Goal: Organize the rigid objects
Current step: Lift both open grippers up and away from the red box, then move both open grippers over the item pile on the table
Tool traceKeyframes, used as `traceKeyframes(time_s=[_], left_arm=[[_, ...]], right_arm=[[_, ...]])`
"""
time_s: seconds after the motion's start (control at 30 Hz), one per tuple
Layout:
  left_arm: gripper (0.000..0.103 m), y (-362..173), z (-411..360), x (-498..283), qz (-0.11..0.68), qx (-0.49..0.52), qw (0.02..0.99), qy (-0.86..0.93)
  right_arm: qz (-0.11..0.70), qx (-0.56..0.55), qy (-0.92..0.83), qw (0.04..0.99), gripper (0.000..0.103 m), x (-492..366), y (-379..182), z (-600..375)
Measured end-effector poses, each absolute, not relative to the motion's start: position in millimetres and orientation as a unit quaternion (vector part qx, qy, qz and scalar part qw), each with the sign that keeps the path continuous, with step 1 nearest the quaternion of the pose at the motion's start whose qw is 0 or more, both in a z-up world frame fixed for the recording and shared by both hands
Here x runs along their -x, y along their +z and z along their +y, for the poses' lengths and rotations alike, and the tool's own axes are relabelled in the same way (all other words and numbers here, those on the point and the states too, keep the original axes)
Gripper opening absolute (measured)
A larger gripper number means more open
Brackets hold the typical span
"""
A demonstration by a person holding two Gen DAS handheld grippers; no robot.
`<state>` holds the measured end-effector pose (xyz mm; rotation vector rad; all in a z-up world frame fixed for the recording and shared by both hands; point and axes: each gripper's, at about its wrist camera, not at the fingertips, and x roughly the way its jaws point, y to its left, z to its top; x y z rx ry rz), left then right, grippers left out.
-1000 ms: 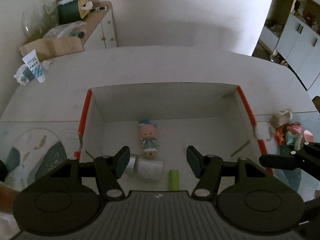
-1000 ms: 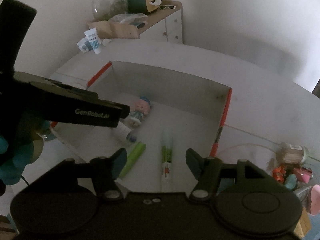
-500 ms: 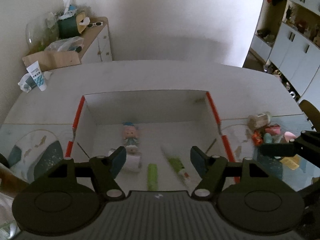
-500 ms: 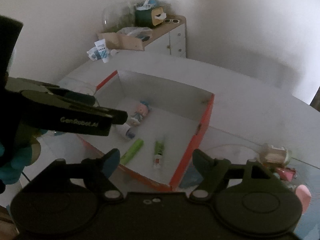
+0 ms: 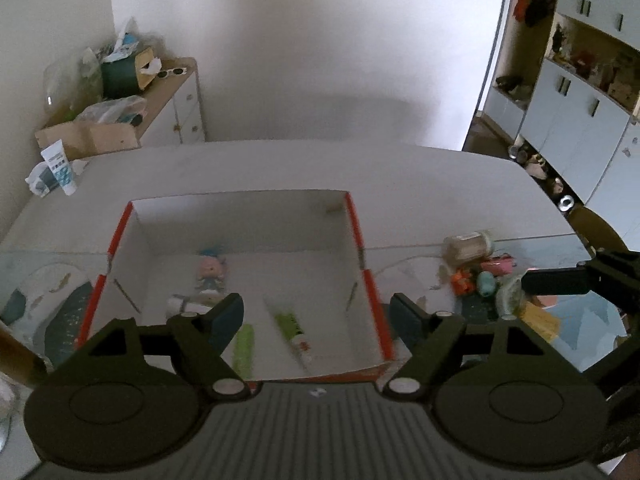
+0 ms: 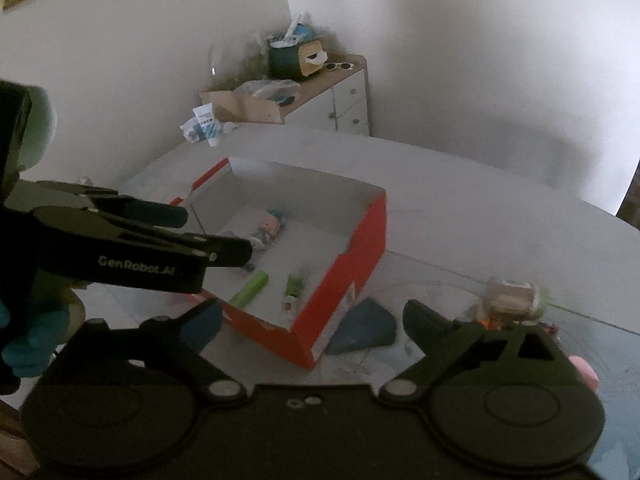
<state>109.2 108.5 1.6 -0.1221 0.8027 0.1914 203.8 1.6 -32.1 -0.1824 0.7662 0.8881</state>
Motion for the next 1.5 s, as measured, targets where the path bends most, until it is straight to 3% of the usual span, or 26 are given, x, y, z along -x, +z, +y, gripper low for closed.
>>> traceKeyframes(time_s=[0.8,1.5], left_arm=[[0.080,-32.0,-18.5,-150.3,0.388,0.041,0.920,0.039],[0.080,-103.1,-107.4,-204.9,0.415,0.015,0.908,-0.048]], right_arm=[[0.372,0.039,0.347,0.860,0.101,-255.8,-57.7,-150.3],[0.432,0.068,0.279,0.855,0.083,-329.2,-135.4,-210.3]])
